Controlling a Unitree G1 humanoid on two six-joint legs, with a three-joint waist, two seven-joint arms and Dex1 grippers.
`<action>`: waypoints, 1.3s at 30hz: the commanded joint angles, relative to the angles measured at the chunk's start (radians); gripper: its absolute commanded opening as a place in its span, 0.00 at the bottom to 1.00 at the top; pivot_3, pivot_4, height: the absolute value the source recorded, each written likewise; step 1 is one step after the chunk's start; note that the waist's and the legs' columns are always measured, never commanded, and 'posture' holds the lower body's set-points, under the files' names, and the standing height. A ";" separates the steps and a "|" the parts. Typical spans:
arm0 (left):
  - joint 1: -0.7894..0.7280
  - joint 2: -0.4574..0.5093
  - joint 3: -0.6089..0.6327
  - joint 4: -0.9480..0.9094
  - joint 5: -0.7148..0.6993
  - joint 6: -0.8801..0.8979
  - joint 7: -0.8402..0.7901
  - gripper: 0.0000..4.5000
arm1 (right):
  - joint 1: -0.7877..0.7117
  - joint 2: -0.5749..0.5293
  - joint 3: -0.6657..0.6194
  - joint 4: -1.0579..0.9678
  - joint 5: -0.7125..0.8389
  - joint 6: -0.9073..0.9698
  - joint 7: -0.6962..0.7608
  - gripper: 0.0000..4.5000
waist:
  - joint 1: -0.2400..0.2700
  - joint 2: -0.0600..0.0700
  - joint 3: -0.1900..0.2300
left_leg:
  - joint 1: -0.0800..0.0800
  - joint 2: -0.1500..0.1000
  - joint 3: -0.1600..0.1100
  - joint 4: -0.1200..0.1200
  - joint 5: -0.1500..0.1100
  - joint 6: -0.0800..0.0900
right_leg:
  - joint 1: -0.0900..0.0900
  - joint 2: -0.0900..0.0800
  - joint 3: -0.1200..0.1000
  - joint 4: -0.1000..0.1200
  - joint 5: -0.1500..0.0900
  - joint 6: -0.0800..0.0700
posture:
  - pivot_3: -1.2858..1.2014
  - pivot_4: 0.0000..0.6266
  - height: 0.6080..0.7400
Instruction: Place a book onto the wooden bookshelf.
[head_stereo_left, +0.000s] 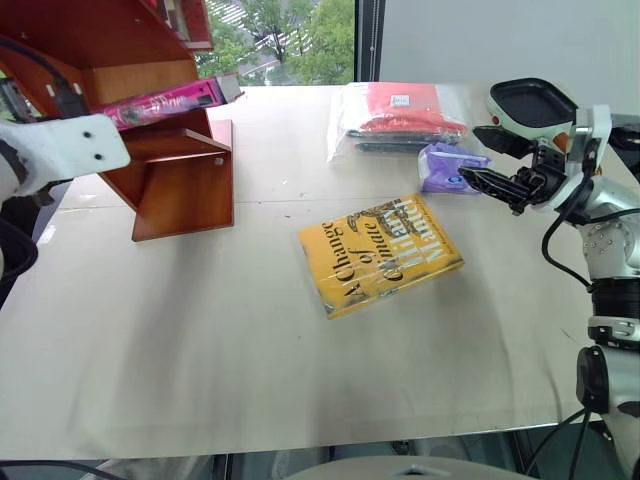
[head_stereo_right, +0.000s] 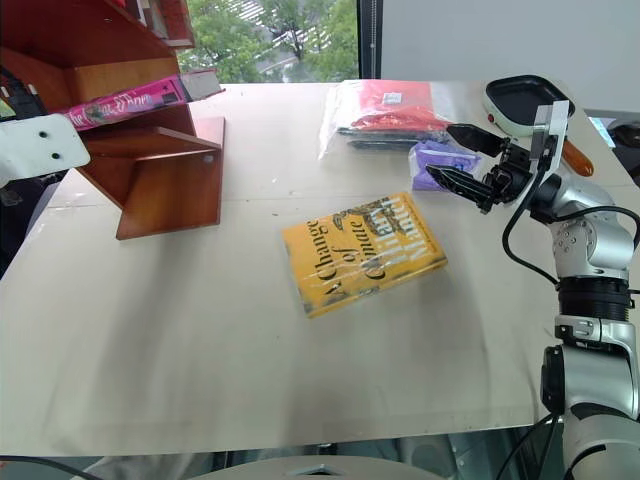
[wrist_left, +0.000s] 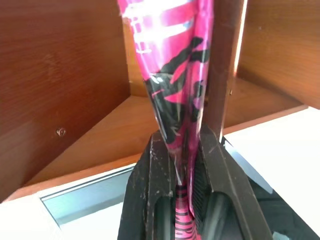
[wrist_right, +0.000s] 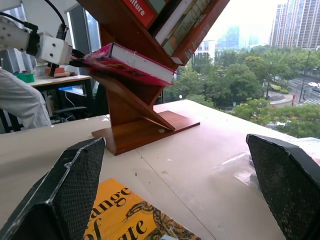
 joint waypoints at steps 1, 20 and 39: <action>0.013 0.040 0.062 0.032 -0.010 0.013 -0.023 0.01 | -0.002 -0.019 -0.026 -0.030 0.007 -0.018 -0.001 1.00 | -0.002 0.000 0.000 | 0.000 0.000 0.001 0.000 0.000 0.000 | -0.001 0.000 0.001 0.000 0.000 0.000 | 0.52 0.24 1.00; 0.089 0.008 0.189 -0.033 -0.025 0.209 -0.050 0.99 | -0.001 -0.020 -0.035 -0.024 0.022 -0.007 -0.006 1.00 | -0.016 0.000 0.000 | 0.000 0.001 0.002 0.000 0.000 0.000 | -0.002 0.000 0.001 0.004 0.000 0.000 | 0.52 0.24 1.00; 0.170 -0.862 0.304 -0.607 -0.599 0.350 0.076 0.99 | 0.367 -0.068 -0.029 -0.095 -0.109 -0.143 -0.022 1.00 | 0.029 0.004 -0.009 | 0.004 -0.002 0.002 0.005 -0.001 0.001 | 0.004 -0.007 0.001 0.006 0.001 0.001 | 0.52 0.24 1.00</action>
